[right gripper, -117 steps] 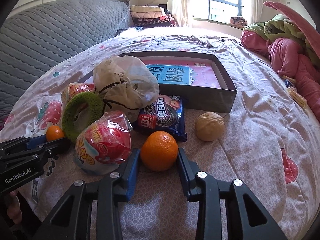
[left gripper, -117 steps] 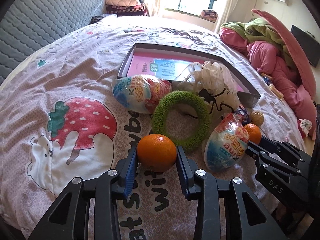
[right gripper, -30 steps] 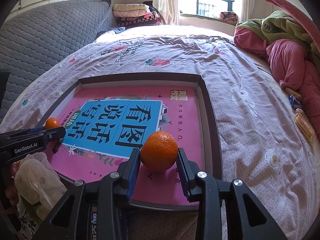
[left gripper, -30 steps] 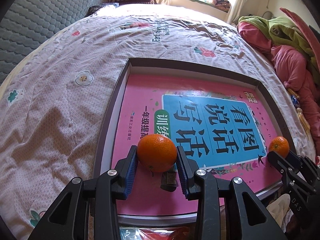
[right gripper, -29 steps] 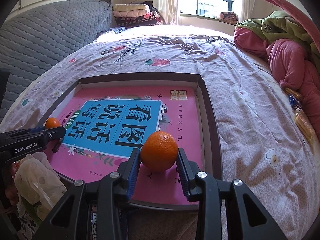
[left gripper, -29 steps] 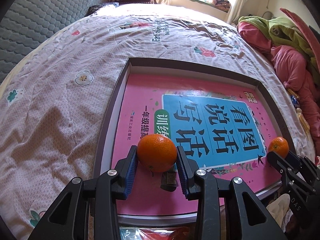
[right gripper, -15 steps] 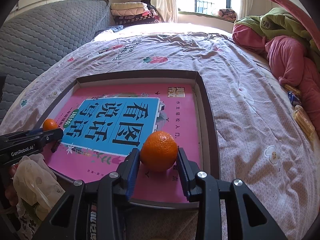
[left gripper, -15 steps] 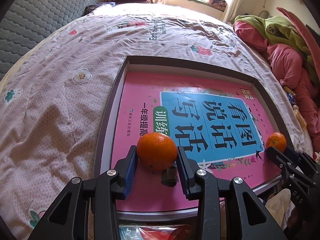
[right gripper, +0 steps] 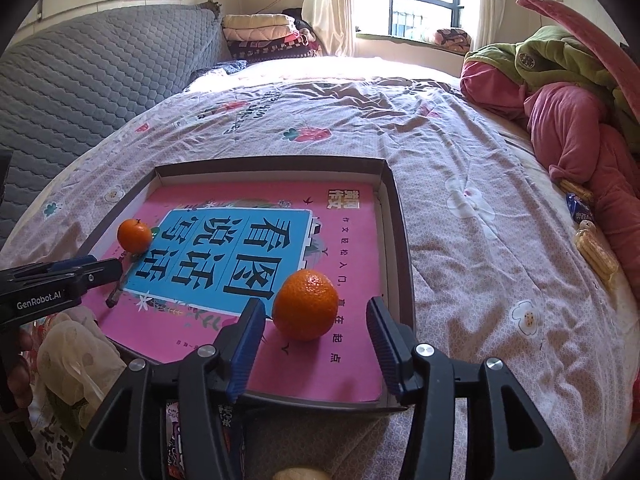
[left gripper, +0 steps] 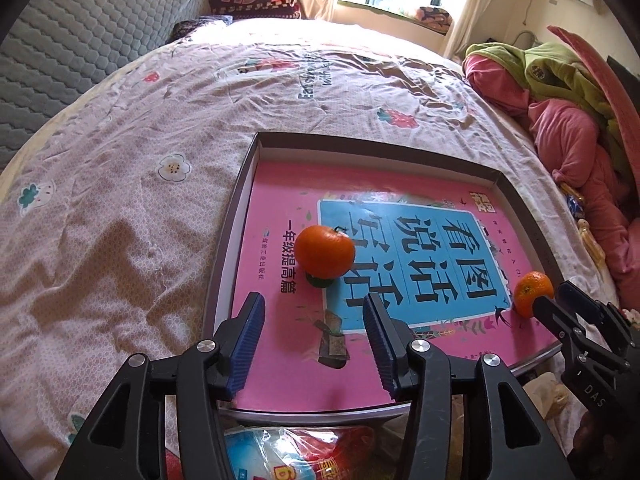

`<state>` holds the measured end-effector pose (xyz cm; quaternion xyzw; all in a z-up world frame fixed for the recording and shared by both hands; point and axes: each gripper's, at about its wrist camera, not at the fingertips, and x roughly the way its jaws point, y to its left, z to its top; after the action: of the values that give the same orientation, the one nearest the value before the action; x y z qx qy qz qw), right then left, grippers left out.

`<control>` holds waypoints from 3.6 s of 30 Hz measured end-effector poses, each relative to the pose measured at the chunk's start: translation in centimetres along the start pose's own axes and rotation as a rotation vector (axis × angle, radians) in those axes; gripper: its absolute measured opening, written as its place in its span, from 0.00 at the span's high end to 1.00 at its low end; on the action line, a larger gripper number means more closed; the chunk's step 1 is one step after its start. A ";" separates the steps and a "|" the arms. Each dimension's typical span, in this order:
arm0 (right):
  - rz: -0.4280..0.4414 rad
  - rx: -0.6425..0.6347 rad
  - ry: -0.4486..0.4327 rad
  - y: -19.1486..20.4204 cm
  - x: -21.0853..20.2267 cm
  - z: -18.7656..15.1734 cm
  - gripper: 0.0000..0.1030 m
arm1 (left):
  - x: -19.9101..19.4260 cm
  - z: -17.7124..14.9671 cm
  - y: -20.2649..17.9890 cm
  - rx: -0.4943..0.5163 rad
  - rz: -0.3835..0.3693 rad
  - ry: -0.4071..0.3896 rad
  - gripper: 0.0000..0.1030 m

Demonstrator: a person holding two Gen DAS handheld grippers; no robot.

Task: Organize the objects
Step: 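Lower the oranges onto the pink book and open both grippers, then withdraw both grippers from the tray back toward the remaining items, then close the left gripper on the green ring while the right gripper closes on the walnut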

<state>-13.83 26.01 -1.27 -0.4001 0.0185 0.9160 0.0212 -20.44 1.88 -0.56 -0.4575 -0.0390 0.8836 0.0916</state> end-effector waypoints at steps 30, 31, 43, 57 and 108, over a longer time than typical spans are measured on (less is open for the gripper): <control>0.035 -0.049 -0.301 2.8 -9.4 0.0 0.29 | -11.2 -3.1 -0.7 0.024 -0.059 -0.312 0.28; 0.035 -0.051 -0.301 2.7 -9.5 -0.1 0.29 | -11.3 -3.4 -0.7 0.025 -0.056 -0.311 0.28; 0.035 -0.066 -0.302 1.6 -10.7 -1.5 0.27 | -11.7 -5.5 -0.5 0.024 -0.056 -0.297 0.28; 0.051 -0.078 -0.250 0.1 -11.2 -3.7 0.26 | -10.5 -8.5 -0.3 0.073 -0.030 -0.226 0.28; 0.064 -0.113 -0.029 -0.5 -6.8 -8.0 0.26 | -6.7 -12.2 0.8 0.047 -0.068 -0.004 0.28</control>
<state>-3.34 25.98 -1.71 -0.3864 -0.0208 0.9216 -0.0304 -6.76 -0.39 -2.39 -0.4520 -0.0338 0.8815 0.1325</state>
